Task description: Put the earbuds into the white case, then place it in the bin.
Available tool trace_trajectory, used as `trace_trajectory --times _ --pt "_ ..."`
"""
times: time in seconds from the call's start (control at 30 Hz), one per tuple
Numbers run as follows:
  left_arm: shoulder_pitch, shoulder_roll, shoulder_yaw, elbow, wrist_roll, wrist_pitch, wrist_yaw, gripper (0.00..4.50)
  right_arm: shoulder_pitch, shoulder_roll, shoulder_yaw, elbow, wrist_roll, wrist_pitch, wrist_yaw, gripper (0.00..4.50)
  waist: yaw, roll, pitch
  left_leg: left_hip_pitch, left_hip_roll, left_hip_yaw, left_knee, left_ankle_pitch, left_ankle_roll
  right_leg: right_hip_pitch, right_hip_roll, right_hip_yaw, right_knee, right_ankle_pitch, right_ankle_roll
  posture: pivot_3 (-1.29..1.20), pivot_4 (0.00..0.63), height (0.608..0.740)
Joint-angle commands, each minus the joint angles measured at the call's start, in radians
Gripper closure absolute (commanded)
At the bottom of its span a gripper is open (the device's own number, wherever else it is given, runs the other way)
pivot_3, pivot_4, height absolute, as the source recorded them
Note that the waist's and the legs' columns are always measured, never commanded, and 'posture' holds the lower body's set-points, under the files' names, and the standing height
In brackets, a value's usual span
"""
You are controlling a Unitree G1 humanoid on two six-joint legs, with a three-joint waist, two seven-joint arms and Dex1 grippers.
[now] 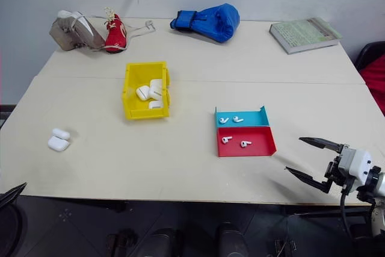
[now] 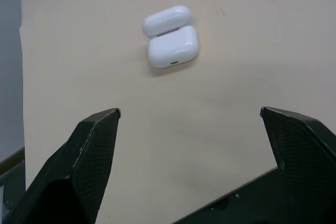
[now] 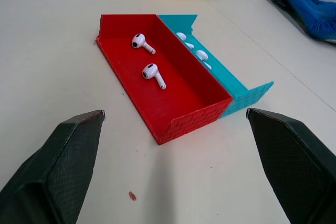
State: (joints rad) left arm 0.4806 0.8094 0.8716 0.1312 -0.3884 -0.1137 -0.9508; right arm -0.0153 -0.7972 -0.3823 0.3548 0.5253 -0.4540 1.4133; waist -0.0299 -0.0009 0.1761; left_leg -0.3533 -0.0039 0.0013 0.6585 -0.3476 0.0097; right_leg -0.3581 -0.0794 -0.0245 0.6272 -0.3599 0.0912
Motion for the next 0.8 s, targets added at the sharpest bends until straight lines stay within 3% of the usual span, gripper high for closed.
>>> trace_trajectory --times 0.03,0.8 --pt "0.0 0.015 0.007 -0.004 0.007 -0.009 0.003 0.0 -0.011 0.005 0.001 0.0 -0.003 -0.013 0.005 0.04 -0.001 0.0 0.0 0.0 0.0 0.0 0.0 0.0 0.0 0.0 0.0 0.0 0.0 0.0 0.0 0.0 0.15 0.74" --pt "0.019 -0.012 0.031 -0.081 -0.026 0.073 0.011 0.0 -0.042 0.05 0.019 0.049 -0.01 -0.052 0.019 0.04 0.0 0.0 0.0 0.0 0.0 0.0 0.0 0.0 0.0 0.0 0.0 0.0 0.001 0.0 0.0 0.0 0.15 0.74"
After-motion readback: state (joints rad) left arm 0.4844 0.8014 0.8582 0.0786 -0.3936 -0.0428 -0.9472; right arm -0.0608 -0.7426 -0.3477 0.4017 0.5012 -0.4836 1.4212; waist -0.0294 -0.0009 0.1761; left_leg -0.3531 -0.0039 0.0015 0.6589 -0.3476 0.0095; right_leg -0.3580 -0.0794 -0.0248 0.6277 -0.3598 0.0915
